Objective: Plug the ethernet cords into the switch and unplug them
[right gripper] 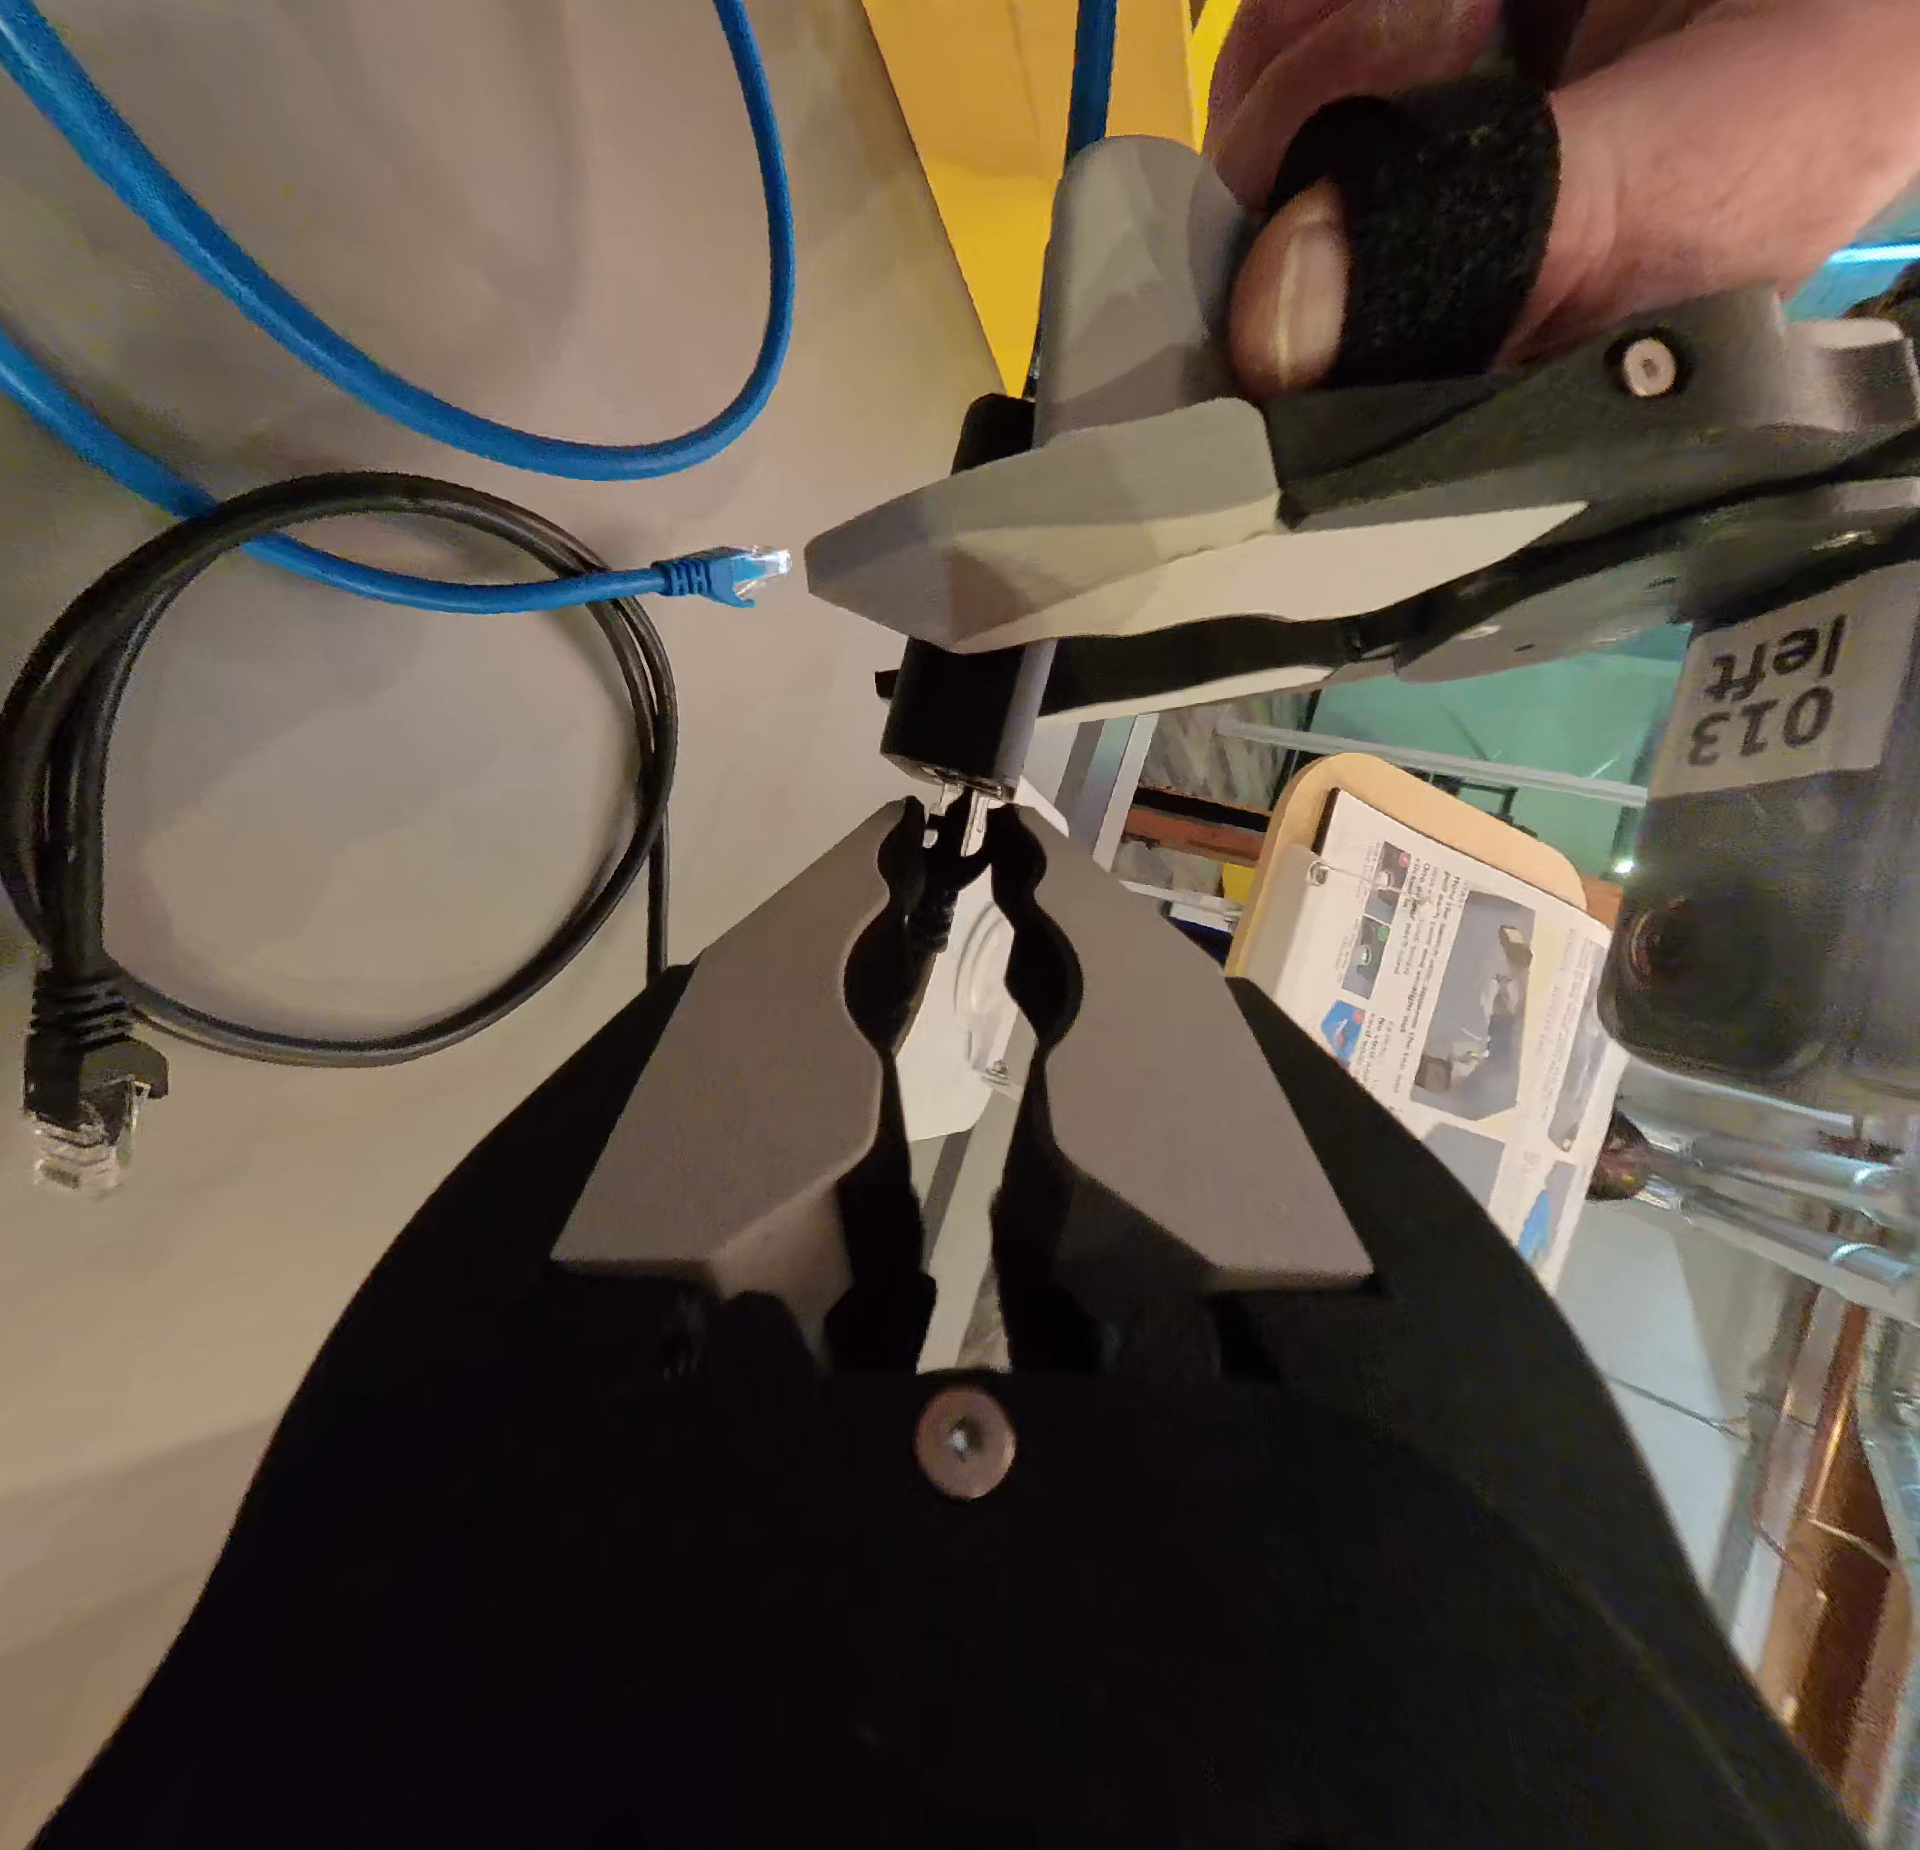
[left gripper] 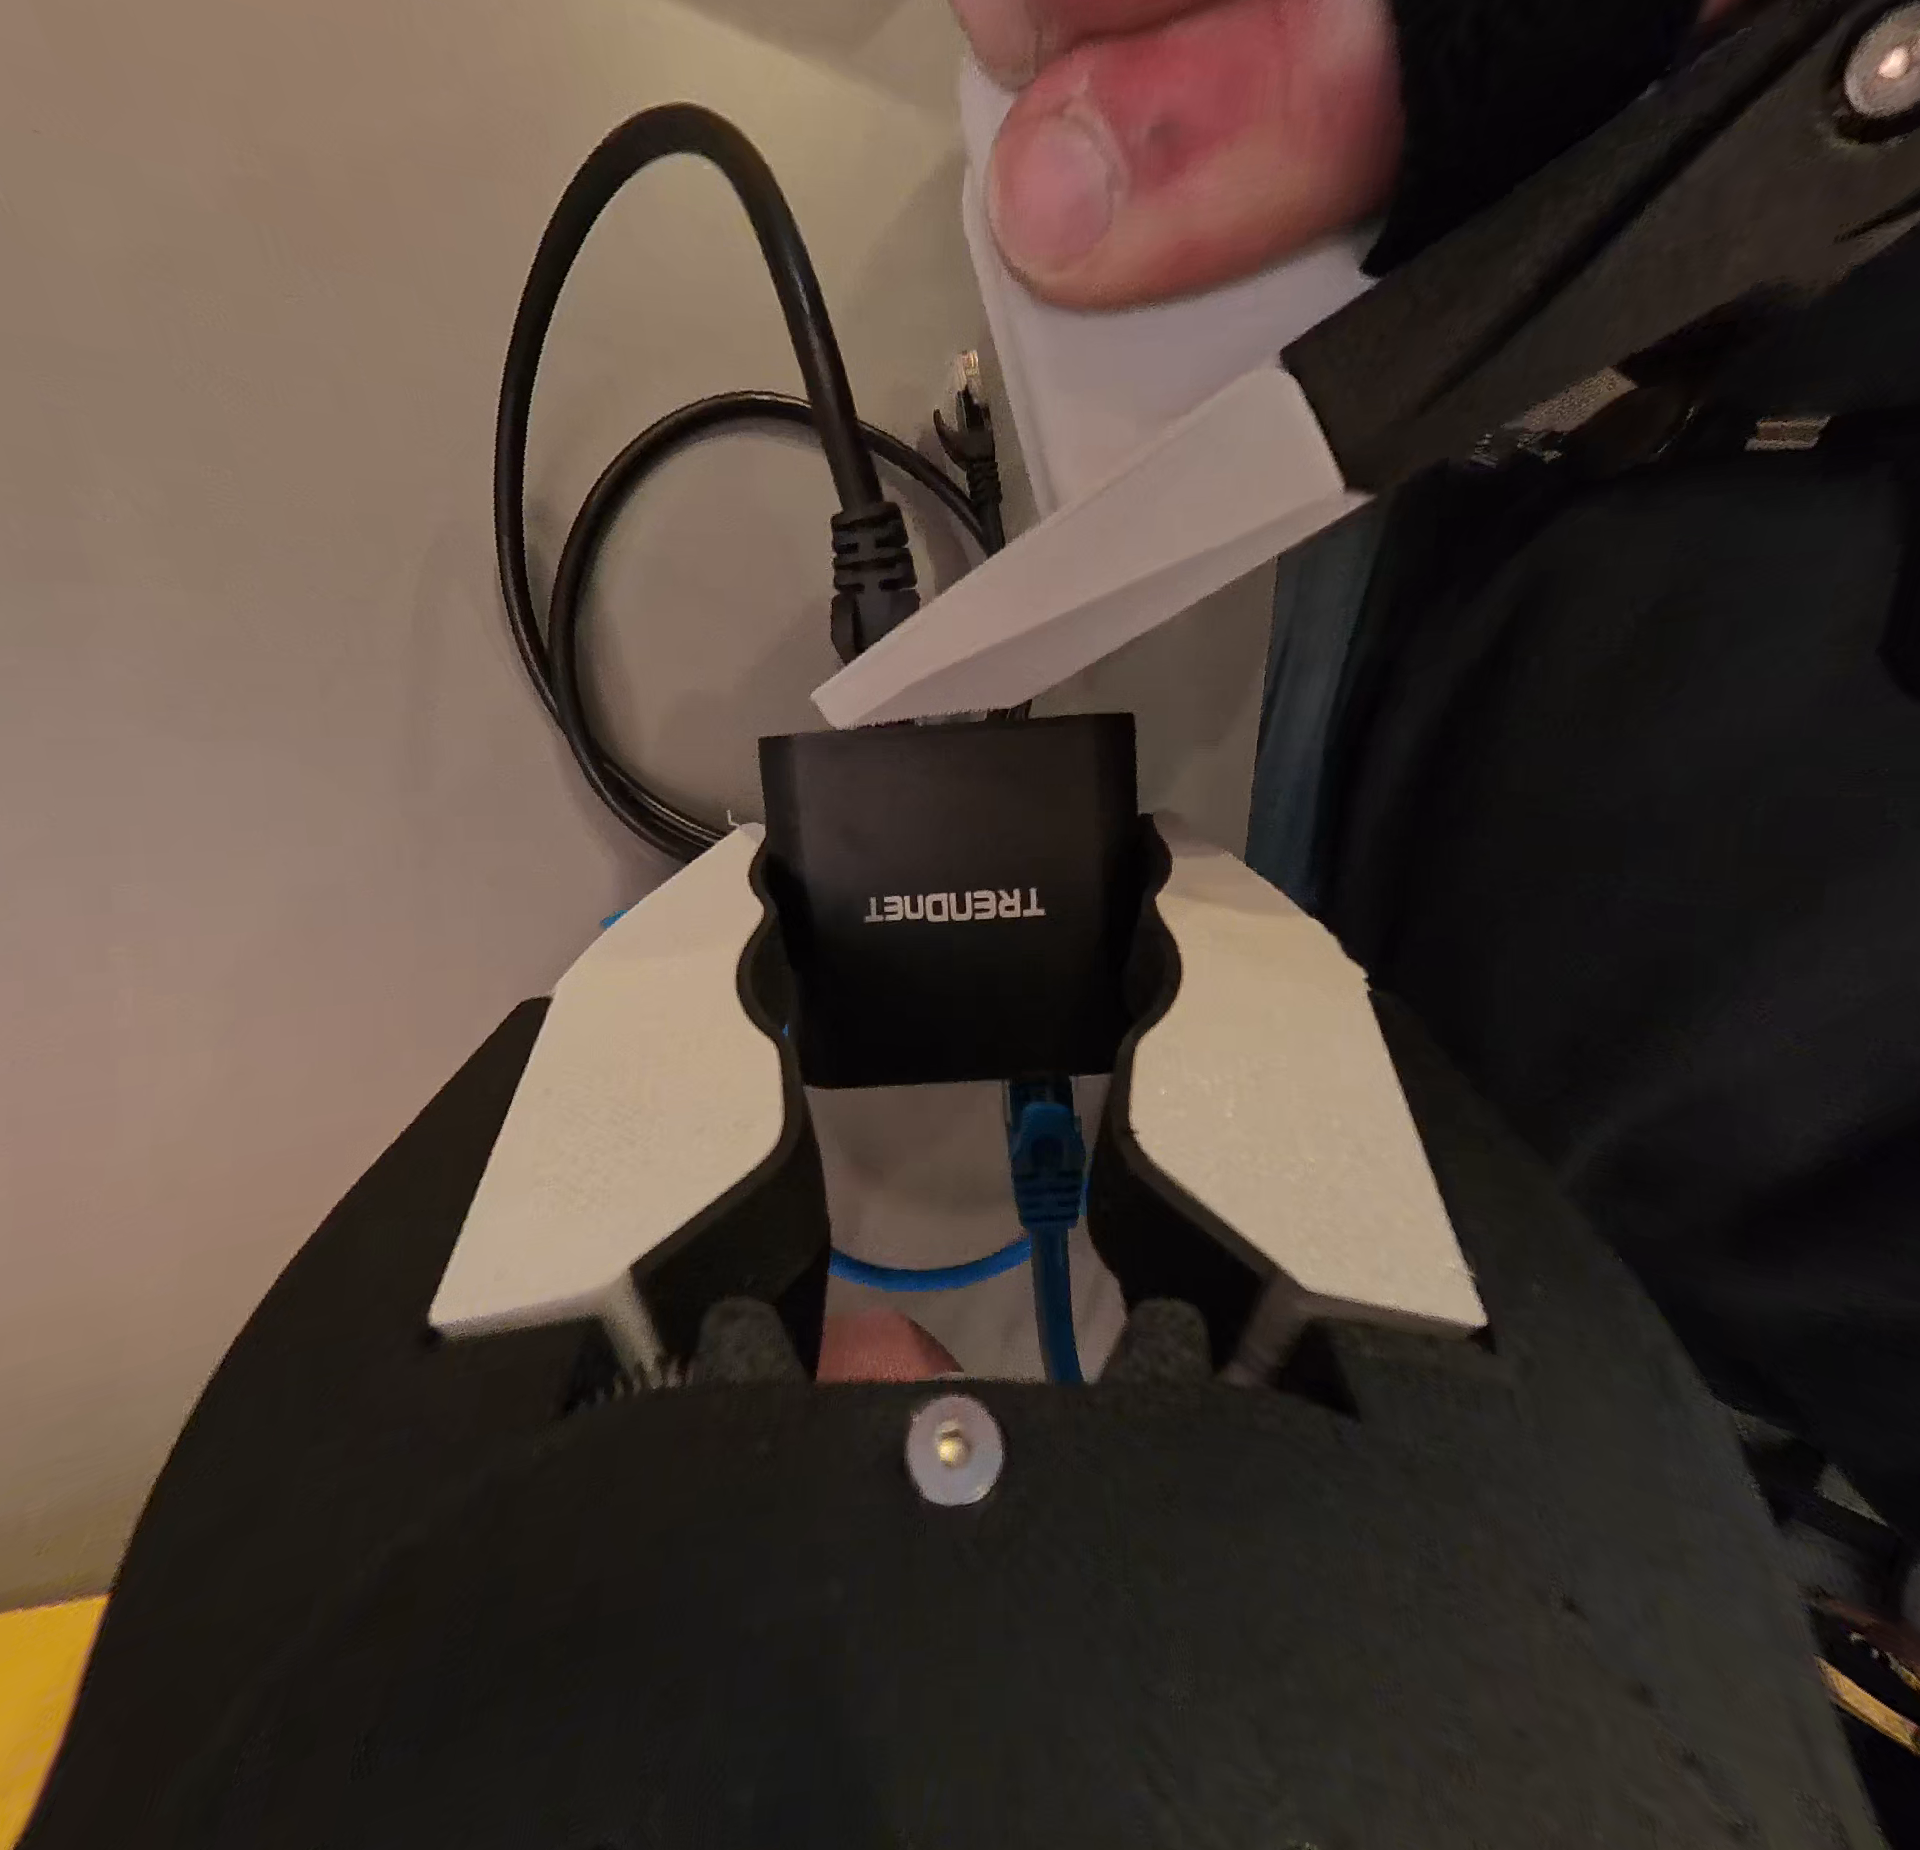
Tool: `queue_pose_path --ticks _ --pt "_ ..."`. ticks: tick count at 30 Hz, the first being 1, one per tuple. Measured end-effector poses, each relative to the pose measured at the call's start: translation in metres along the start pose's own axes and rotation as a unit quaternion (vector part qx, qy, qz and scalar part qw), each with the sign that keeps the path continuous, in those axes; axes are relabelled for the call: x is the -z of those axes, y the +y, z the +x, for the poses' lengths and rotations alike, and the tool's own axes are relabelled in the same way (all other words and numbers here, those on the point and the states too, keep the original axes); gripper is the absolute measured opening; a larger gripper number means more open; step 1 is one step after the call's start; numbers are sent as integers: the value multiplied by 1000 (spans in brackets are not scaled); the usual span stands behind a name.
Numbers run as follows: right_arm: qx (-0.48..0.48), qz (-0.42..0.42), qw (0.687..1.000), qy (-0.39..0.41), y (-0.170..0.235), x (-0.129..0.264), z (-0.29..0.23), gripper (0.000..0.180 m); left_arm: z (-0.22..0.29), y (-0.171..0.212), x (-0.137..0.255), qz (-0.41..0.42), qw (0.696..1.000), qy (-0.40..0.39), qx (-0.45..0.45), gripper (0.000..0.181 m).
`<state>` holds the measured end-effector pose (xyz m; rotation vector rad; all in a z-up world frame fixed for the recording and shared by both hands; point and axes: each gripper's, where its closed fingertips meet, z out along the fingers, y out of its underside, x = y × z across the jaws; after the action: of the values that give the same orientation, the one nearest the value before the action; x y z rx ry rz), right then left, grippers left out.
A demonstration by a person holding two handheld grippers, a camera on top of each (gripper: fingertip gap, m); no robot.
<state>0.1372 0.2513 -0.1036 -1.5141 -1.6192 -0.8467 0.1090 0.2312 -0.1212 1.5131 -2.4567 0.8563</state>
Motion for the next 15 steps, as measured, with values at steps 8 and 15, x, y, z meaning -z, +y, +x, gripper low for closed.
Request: queue_pose_path --ticks 8,15 --pt "-37 -14 999 10 6 10 -3 11 5 -10 -4 35 999 12 -1 62" --pt "-60 -64 996 5 9 6 -5 11 0 -8 -6 21 1000 -13 9 62"
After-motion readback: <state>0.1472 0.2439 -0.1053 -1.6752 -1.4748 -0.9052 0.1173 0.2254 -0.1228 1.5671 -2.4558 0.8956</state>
